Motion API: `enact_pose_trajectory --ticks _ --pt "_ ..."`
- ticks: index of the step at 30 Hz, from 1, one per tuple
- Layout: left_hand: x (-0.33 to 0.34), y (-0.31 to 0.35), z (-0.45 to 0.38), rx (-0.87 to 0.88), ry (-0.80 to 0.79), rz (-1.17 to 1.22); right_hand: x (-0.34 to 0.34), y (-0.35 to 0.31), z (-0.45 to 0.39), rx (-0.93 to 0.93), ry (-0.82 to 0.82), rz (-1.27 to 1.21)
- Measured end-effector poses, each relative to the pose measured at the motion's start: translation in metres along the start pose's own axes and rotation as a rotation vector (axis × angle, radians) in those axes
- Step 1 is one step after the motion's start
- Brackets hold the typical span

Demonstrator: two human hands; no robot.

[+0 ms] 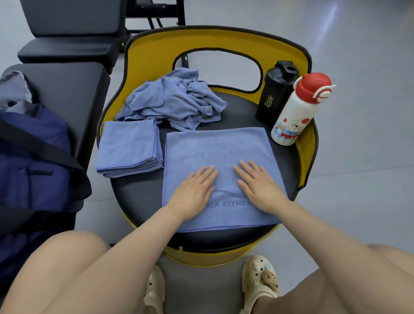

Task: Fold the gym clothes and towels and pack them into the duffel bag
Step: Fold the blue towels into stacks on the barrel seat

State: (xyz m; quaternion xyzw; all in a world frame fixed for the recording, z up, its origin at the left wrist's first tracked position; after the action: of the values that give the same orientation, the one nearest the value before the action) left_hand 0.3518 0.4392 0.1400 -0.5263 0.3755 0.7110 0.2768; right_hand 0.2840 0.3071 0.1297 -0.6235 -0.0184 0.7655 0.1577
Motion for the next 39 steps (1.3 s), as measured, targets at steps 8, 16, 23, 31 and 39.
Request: enact_pose_trajectory --ticks 8,16,23,31,39 --pt "0.024 0.000 0.028 0.096 -0.133 -0.048 0.021 -0.017 0.026 -0.253 -0.068 0.149" --pt "0.019 -0.011 0.019 0.027 -0.144 0.124 0.012 -0.018 0.039 -0.281 -0.131 0.086" --pt "0.005 -0.024 0.016 0.060 -0.133 0.223 0.008 -0.088 0.014 -0.457 -0.074 0.087" --pt "0.004 -0.057 0.035 0.021 -0.134 -0.119 0.036 -0.103 0.027 -0.621 -0.150 0.203" --pt "0.003 -0.057 0.034 0.030 -0.143 -0.111 0.034 -0.131 0.026 -0.697 -0.107 0.123"
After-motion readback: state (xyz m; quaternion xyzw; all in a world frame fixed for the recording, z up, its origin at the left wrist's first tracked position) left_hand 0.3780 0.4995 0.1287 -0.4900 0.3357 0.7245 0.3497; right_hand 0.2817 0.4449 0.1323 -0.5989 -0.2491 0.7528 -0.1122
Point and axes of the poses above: each hand's wrist, its own z-axis away from the middle knuckle, its own x-axis out of the palm, y = z × x, the point moved 9 cm from there along -z, towards the middle knuckle, and after that the axes turned 3 degrees about -x, right-handed, at the moved point
